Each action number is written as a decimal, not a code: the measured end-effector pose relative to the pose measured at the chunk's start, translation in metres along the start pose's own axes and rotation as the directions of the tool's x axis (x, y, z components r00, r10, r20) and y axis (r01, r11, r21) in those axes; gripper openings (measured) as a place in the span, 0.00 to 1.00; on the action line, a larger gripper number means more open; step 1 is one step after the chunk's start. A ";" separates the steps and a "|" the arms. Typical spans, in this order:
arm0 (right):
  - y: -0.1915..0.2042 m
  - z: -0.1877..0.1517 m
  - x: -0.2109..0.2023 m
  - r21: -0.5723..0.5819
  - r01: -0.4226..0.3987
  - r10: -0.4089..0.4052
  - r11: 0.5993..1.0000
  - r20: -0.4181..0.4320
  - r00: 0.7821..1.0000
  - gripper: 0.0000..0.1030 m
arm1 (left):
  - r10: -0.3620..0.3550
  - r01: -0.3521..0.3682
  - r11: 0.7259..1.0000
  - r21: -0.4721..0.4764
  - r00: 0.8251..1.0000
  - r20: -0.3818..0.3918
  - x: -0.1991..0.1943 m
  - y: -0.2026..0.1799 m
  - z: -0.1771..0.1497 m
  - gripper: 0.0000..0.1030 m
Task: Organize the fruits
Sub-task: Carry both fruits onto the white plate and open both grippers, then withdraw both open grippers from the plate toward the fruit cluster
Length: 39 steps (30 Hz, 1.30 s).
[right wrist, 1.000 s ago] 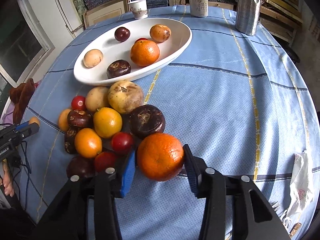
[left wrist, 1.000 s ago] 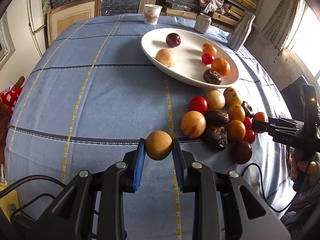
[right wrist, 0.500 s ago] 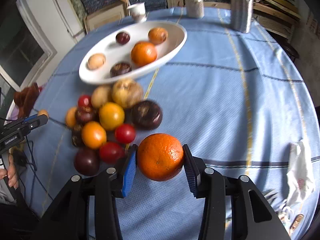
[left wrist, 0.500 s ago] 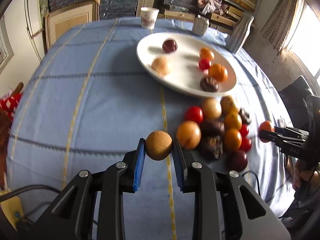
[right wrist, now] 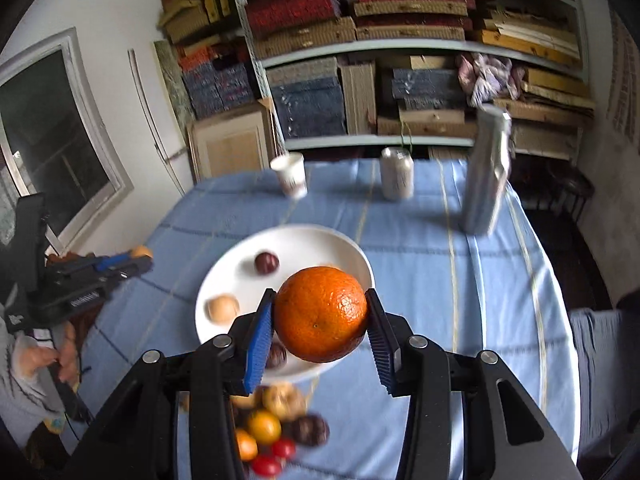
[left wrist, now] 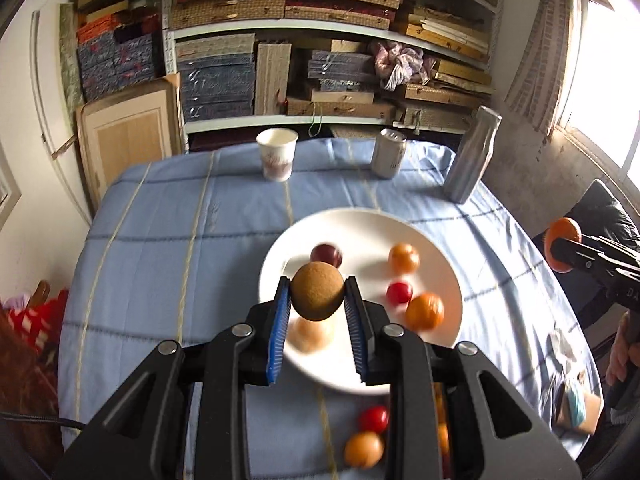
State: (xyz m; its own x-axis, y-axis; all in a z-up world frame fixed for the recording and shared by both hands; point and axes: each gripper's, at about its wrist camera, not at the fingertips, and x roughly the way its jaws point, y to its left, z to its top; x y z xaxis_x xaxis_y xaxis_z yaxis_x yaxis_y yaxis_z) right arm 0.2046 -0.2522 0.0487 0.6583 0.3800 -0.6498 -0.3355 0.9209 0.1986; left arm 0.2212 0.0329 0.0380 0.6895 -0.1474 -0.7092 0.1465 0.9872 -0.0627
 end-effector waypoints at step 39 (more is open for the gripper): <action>0.057 -0.003 0.145 -0.146 -0.105 0.071 0.984 -0.224 0.972 0.47 | 0.024 -0.043 0.993 -0.110 0.985 -0.170 0.116 0.036 -0.010 0.51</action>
State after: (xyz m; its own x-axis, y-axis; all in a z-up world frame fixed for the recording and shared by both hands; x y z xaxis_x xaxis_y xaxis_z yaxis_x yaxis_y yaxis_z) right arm 0.2789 -0.1452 -0.0365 0.4655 0.4152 -0.7816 -0.4977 0.8530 0.1567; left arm 0.2998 0.0516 -0.0536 0.5624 -0.1109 -0.8194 0.0375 0.9934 -0.1087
